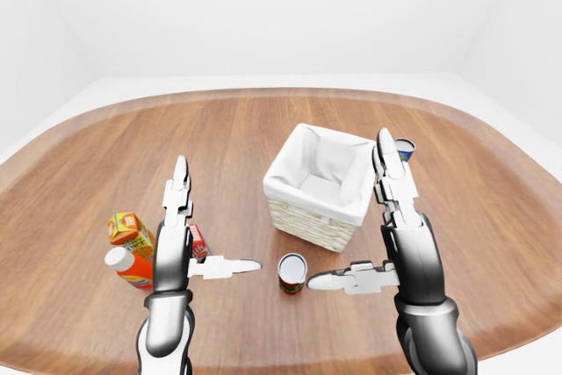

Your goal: Pick the milk and place it in the basket.

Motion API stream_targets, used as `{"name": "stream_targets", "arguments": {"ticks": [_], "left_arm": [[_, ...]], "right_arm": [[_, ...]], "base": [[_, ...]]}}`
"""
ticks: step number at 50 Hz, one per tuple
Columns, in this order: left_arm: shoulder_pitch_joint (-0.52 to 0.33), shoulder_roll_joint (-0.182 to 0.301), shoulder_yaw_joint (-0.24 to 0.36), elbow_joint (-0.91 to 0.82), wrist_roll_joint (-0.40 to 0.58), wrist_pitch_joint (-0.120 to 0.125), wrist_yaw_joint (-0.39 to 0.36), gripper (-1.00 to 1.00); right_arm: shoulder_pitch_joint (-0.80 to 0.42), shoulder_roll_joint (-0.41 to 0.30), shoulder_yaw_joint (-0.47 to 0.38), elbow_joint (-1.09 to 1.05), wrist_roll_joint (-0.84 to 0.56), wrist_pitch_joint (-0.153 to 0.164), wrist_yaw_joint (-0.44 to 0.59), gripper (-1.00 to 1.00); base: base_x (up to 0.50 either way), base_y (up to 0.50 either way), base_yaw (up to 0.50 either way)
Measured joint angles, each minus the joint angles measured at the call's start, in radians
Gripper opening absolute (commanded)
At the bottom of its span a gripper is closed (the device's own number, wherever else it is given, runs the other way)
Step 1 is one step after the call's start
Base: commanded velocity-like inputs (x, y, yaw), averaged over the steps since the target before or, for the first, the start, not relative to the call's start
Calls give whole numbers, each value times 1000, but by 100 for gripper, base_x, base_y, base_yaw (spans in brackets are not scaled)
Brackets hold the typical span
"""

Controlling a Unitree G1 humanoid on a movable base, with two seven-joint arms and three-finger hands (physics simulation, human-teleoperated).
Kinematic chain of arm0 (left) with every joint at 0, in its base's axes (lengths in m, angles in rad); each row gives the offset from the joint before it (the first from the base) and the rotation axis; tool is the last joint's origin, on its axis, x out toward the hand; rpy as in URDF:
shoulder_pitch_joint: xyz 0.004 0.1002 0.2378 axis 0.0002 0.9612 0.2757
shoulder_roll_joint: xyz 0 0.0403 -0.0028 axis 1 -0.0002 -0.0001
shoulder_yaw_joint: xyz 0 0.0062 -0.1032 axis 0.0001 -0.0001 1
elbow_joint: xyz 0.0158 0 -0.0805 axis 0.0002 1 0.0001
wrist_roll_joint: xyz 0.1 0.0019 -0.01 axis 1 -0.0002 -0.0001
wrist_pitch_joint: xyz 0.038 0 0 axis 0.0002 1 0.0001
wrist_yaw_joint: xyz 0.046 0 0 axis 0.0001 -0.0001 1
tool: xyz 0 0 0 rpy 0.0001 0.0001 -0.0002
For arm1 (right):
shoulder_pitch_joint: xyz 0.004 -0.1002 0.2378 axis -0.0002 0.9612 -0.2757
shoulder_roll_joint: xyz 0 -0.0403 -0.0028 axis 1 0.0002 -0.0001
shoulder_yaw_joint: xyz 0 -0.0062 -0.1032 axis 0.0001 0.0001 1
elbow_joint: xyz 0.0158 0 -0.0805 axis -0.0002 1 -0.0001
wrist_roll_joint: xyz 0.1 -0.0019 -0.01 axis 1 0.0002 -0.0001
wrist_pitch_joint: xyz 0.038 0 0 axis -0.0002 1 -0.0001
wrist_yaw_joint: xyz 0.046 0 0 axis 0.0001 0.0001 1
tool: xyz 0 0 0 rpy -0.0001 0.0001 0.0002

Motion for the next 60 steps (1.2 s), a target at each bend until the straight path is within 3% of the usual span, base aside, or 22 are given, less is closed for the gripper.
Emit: {"name": "stream_targets", "arguments": {"ticks": [18, 39, 60], "left_arm": [[-6, 4, 6, 3, 12, 0, -2, 100], [-93, 25, 156, 111, 37, 0, 2, 100], [-150, 49, 176, 265, 52, 0, 17, 100]], "right_arm": [[3, -2, 5, -5, 0, 0, -4, 100], [4, -4, 9, -2, 1, 0, -8, 100], [6, -5, 10, 6, 3, 0, -13, 100]], "base": [[11, 0, 0], [0, 0, 0], [0, 0, 0]]}}
